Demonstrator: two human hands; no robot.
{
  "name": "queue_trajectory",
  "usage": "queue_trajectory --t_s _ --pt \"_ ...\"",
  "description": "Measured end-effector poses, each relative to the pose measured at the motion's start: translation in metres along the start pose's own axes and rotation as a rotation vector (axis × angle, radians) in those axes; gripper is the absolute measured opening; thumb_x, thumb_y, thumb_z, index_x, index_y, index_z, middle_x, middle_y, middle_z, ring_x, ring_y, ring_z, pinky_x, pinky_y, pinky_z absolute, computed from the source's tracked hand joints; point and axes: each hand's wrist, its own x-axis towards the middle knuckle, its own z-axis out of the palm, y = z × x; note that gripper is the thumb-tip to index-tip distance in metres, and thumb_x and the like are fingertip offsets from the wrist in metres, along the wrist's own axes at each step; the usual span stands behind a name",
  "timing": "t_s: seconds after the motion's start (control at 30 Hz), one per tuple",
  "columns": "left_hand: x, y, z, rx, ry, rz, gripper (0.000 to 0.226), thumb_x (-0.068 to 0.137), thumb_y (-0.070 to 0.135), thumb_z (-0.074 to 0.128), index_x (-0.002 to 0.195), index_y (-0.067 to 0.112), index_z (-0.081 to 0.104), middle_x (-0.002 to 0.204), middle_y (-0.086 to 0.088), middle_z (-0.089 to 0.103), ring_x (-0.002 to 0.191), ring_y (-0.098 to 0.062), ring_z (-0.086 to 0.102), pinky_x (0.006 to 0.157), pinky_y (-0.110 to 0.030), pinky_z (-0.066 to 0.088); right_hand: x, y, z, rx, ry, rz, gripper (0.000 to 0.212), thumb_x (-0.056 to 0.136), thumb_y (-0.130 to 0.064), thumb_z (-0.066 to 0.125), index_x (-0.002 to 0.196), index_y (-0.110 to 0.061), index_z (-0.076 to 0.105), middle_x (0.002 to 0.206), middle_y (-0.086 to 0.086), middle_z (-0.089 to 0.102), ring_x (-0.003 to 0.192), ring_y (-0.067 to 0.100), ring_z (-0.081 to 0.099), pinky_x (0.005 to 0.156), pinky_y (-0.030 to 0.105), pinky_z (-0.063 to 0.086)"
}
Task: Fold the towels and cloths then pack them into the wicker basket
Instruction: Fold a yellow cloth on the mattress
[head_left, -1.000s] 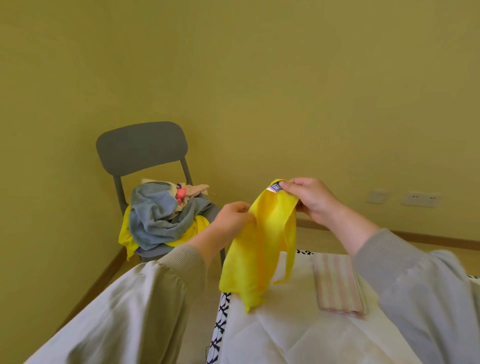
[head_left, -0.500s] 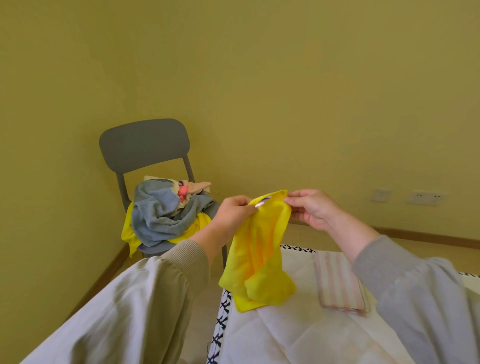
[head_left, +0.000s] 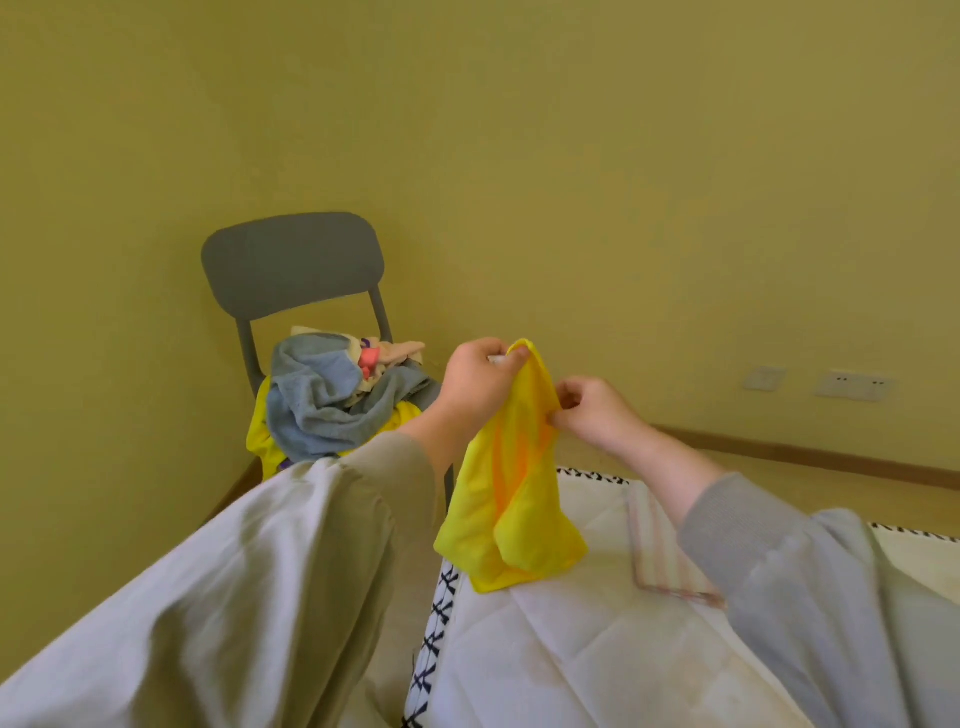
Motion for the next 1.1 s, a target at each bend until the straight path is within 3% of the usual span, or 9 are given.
queue_trajectory --t_s 0.17,0.3,0.4,0.5,0.57,0.67,0.83,0.97,1.1 --pt "-0.005 -0.016 -0.004 0.038 0.041 -0.001 0.014 0.096 0.015 0.051 0.101 0.008 0.061 0.073 0.000 0.049 0.050 -0.010 0.035 0.041 -0.020 0.027 0.007 0.033 0.005 -0.221 0.195 0.152 0.029 0.078 0.003 0.049 0.058 -0.018 0.047 0.060 -0.002 0.048 0.070 0.023 0.047 0.051 0.027 0.030" --pt "-0.013 -0.022 -0.016 0.128 -0.091 0.009 0.031 0.090 0.029 0.065 0.116 0.013 0.062 0.104 0.005 0.056 0.087 -0.009 0.051 0.073 -0.023 0.041 0.010 0.035 -0.003 -0.224 0.350 0.137 0.020 0.084 -0.001 0.047 0.082 -0.013 0.062 0.078 0.004 0.057 0.076 0.024 0.051 0.062 0.027 0.034" --pt "-0.013 -0.024 -0.024 0.166 -0.109 -0.001 0.016 0.090 0.026 0.064 0.093 0.011 0.067 0.086 -0.001 0.058 0.078 -0.014 0.050 0.066 -0.028 0.040 0.012 0.030 -0.009 -0.200 0.412 0.010 0.021 0.088 -0.001 0.045 0.091 -0.011 0.063 0.075 0.002 0.056 0.073 0.024 0.050 0.063 0.028 0.034" --pt "-0.010 -0.024 -0.032 0.006 0.047 -0.057 0.037 0.096 0.023 0.055 0.060 0.018 0.043 0.057 0.002 0.035 0.054 -0.011 0.030 0.051 -0.026 0.024 0.005 0.029 -0.011 -0.344 0.237 -0.093 0.025 0.085 0.004 0.045 0.094 -0.009 0.064 0.081 0.007 0.061 0.077 0.026 0.054 0.066 0.032 0.039" --pt "-0.010 -0.022 -0.034 -0.057 0.110 -0.078 0.043 0.097 0.023 0.052 0.058 0.019 0.034 0.054 0.003 0.028 0.050 -0.011 0.025 0.049 -0.026 0.020 0.001 0.035 -0.012 -0.536 0.142 -0.066 0.026 0.080 0.007 0.045 0.090 -0.007 0.065 0.089 0.012 0.065 0.085 0.030 0.059 0.068 0.034 0.042" --pt "-0.013 -0.018 -0.035 -0.103 0.184 -0.102 0.045 0.098 0.024 0.049 0.057 0.020 0.032 0.053 0.005 0.027 0.049 -0.011 0.023 0.049 -0.026 0.020 -0.008 0.045 -0.020 -0.641 0.239 0.081 0.023 0.078 0.006 0.044 0.079 -0.008 0.062 0.075 0.010 0.060 0.080 0.034 0.059 0.059 0.031 0.040" --pt "-0.019 -0.009 -0.037 -0.246 0.216 -0.158 0.043 0.100 0.022 0.042 0.060 0.021 0.027 0.056 0.004 0.023 0.051 -0.010 0.021 0.049 -0.026 0.018 -0.016 0.048 -0.040 -0.163 0.455 0.195 0.022 0.085 0.001 0.044 0.069 -0.013 0.052 0.064 0.007 0.046 0.068 0.025 0.042 0.050 0.030 0.025" --pt "-0.030 0.007 -0.035 -0.356 0.176 -0.235 0.035 0.102 0.025 0.041 0.067 0.024 0.040 0.067 0.006 0.031 0.059 -0.007 0.029 0.055 -0.023 0.025 -0.027 0.023 -0.045 0.535 0.422 0.188 0.017 0.091 -0.005 0.052 0.081 -0.014 0.062 0.074 0.007 0.058 0.073 0.022 0.053 0.063 0.029 0.041" --pt "-0.040 0.028 -0.032 -0.504 0.127 -0.285 0.030 0.101 0.029 0.043 0.124 0.014 0.056 0.101 -0.002 0.057 0.102 -0.021 0.054 0.096 -0.036 0.045 -0.030 -0.005 -0.060 0.900 0.407 0.181 0.017 0.091 -0.010 0.058 0.074 -0.013 0.061 0.063 0.002 0.065 0.063 0.017 0.060 0.062 0.028 0.049"
